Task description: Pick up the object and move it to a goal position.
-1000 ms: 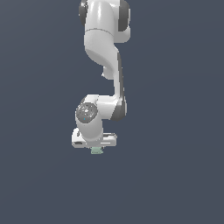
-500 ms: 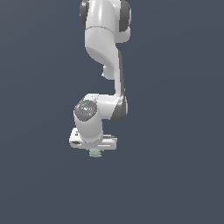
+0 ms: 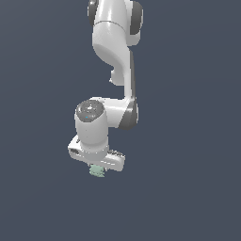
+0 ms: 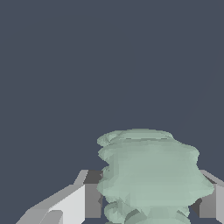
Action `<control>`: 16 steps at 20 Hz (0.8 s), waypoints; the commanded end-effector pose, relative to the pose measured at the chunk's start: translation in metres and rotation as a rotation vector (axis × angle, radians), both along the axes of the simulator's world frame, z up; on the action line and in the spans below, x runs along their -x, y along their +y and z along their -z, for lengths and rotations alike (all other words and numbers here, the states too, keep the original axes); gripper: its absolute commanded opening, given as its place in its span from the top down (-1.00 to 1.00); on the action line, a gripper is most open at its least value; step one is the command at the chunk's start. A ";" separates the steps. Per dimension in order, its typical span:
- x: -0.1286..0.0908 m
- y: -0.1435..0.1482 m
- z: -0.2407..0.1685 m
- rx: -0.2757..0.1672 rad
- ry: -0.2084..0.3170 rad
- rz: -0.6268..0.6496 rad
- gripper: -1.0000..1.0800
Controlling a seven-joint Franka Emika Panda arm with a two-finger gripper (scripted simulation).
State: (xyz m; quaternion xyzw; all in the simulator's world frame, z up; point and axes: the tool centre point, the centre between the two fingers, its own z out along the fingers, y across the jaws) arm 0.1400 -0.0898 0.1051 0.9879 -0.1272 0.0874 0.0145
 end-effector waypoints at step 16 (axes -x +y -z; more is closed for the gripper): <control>-0.053 -0.038 -0.102 0.035 -0.248 0.426 1.00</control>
